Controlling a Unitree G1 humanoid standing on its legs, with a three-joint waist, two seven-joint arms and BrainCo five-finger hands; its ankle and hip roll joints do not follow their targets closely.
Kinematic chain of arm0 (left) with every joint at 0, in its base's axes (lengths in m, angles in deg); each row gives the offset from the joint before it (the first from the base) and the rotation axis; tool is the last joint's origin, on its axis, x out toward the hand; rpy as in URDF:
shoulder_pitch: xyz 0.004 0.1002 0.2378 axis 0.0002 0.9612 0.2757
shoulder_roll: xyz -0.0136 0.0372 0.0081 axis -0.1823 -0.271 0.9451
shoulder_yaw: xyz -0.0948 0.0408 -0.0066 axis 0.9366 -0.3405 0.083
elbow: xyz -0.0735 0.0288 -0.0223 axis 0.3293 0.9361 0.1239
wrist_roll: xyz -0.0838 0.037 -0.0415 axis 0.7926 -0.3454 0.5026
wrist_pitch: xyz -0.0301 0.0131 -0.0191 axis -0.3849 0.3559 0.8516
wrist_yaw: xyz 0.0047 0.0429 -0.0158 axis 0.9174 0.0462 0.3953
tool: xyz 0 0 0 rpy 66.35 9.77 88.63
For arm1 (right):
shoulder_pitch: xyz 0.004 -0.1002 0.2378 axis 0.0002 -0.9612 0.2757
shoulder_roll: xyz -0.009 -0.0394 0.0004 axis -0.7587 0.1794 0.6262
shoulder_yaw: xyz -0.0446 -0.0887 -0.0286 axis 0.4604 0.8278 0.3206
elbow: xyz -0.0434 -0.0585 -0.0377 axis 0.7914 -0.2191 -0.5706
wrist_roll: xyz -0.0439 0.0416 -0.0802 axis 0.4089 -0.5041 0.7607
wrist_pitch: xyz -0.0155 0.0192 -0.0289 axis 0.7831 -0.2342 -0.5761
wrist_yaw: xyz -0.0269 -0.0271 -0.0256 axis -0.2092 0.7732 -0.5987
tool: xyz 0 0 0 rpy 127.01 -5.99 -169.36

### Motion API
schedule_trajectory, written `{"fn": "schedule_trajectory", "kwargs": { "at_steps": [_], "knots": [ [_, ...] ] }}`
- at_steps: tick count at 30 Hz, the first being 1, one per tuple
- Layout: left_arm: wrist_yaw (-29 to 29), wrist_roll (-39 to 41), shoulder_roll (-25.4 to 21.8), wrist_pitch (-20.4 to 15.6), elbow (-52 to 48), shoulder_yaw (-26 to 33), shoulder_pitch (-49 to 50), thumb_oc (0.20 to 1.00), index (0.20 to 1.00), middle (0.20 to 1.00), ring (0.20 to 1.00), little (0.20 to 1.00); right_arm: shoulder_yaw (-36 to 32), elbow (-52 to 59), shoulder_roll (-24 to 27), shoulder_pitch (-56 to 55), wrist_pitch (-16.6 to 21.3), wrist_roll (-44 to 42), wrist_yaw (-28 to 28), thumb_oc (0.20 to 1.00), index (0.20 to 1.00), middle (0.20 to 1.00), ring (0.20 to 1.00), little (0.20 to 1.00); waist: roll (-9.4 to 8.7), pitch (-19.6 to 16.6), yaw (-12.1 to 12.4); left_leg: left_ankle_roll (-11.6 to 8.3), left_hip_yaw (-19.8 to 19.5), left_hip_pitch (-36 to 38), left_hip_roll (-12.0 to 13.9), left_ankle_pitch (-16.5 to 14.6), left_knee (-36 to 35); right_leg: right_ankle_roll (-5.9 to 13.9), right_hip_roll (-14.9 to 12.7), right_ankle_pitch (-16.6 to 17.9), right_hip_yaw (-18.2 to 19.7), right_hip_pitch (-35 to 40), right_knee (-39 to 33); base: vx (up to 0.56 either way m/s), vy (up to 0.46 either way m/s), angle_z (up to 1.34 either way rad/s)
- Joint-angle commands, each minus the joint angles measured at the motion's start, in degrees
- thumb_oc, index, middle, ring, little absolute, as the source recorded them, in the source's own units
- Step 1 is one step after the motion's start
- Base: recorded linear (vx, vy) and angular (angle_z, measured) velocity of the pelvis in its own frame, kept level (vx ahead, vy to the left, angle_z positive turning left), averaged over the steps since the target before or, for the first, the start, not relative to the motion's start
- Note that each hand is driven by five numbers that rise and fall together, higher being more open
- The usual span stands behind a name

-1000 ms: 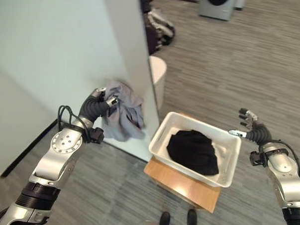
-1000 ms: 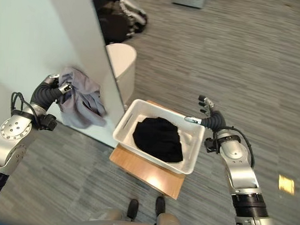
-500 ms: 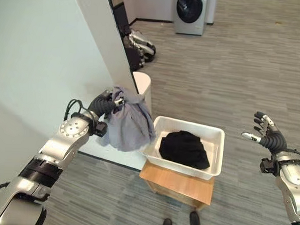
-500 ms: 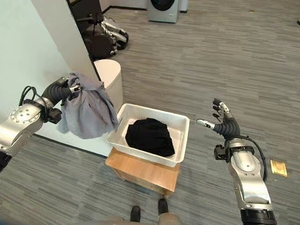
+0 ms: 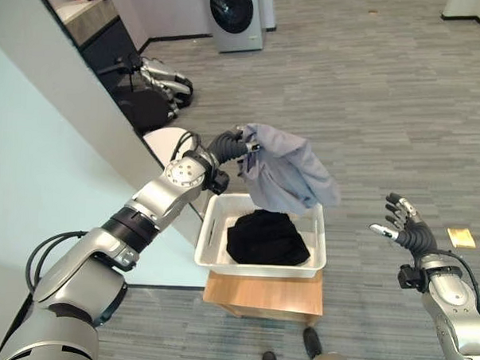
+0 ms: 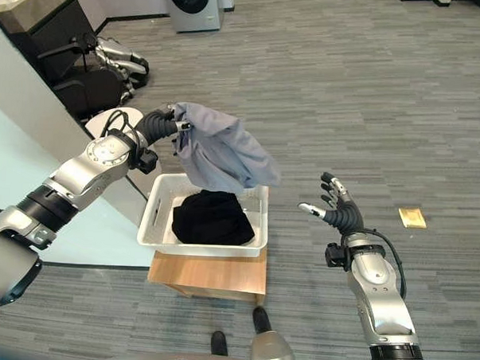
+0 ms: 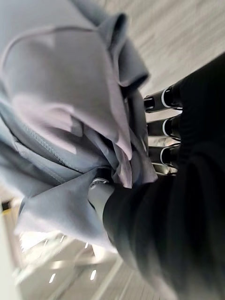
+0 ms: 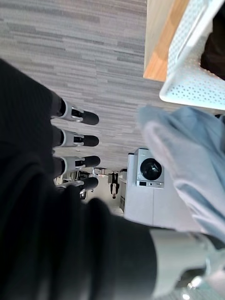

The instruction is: Pick up bed clothes into laundry basket.

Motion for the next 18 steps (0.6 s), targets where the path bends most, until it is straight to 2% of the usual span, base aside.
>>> {"fn": "schedule_trajectory", "kwargs": {
  "at_steps": [1, 4, 8, 12, 14, 18],
  "knots": [
    [1.5, -2.1, -2.4, -3.1, 3.0, 5.0, -8.9, 0.2, 0.2, 0.2, 0.2, 0.2, -2.6, 2.7, 1.9, 0.5, 4.2, 0.1, -0.6, 1.0, 1.0, 1.0, 1.0, 1.0, -2.76, 0.5, 1.4, -1.07, -5.0, 1.4, -0.4, -2.2, 0.3, 3.79, -4.4, -3.0, -0.6, 4.3, 0.8, 0.0, -0.012, -0.04],
    [0.1, -5.4, -3.8, -2.8, 3.5, 5.0, -7.9, 0.2, 0.2, 0.2, 0.2, 0.2, -3.7, 2.8, 1.4, -0.9, 4.0, 0.5, -0.2, 1.0, 1.0, 1.0, 1.0, 1.0, -3.1, 1.2, 1.2, -1.17, -4.9, 1.1, -0.3, -2.2, 0.3, 3.85, -4.3, -3.0, -0.6, 4.0, 0.8, 0.0, -0.005, 0.01],
    [-0.1, -5.9, -4.8, -3.0, 1.6, 7.0, -4.1, 0.2, 0.2, 0.2, 0.2, 0.2, -4.5, 2.9, 0.5, -2.6, 4.1, 0.8, -0.2, 1.0, 1.0, 1.0, 1.0, 1.0, -3.72, 2.0, 1.6, -1.16, -4.9, 0.6, -0.2, -2.1, 0.3, 3.88, -4.1, -3.1, -0.5, 3.6, 0.7, 0.0, -0.007, -0.02],
    [-0.4, -6.6, -3.7, -2.7, 0.7, 7.8, -1.0, 0.2, 0.2, 0.2, 0.2, 0.2, -4.8, 2.8, 0.4, -2.8, 4.2, 0.5, -0.3, 1.0, 1.0, 1.0, 1.0, 1.0, -4.22, 2.9, 2.0, -1.07, -5.3, 0.2, -0.2, -2.1, 0.3, 3.7, -4.0, -3.2, -0.7, 3.3, 0.7, -0.01, 0.001, 0.01],
    [-0.2, -8.0, -3.4, -2.9, 0.8, 8.8, 1.1, 0.2, 0.2, 0.2, 0.2, 0.2, -4.6, 3.0, 0.6, -2.5, 4.4, 0.8, -0.4, 1.0, 1.0, 1.0, 1.0, 1.0, -4.89, 4.7, 2.0, -1.11, -5.4, -0.9, 0.0, -1.6, 0.3, 3.63, -4.0, -2.8, -0.9, 2.1, 0.8, -0.09, 0.007, 0.02],
    [-0.6, -11.3, -4.2, -2.7, 2.1, 9.1, 2.0, 0.2, 0.2, 0.2, 0.2, 0.2, -4.8, 3.4, 0.9, -2.5, 4.5, 0.8, -0.3, 1.0, 1.0, 1.0, 1.0, 1.0, -5.67, 5.9, 2.0, -1.2, -5.2, -2.3, 0.2, -1.1, 0.3, 3.55, -3.6, -2.3, -0.6, 0.6, 0.8, -0.06, 0.001, 0.02]
  ]
}}
